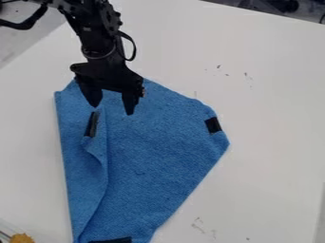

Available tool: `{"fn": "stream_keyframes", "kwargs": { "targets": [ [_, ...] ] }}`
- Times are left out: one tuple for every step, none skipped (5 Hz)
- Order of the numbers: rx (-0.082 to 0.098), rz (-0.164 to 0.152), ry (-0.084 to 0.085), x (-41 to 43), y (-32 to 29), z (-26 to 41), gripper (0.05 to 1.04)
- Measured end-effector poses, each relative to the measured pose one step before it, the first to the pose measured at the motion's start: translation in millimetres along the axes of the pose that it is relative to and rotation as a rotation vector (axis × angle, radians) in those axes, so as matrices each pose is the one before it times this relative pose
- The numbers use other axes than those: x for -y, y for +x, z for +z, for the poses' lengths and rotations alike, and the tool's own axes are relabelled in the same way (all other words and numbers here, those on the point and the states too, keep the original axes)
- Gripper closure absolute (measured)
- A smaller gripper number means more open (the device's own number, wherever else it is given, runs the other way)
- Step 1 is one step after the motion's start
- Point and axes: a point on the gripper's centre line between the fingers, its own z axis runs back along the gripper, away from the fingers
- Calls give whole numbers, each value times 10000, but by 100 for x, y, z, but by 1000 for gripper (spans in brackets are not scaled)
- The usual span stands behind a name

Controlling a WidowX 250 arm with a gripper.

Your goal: Fold the cloth from top right to bottom left

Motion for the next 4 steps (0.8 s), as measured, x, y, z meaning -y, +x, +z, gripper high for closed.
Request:
{"fn": "stream_keyframes", "kwargs": {
  "targets": [
    [-262, 61, 13, 104, -365, -548, 83],
    [-387, -262, 454, 2959, 383, 223, 83],
    [-272, -97, 89, 1352, 1021, 974, 83],
    [339, -400, 226, 2556, 1932, 1280, 83]
  ]
}}
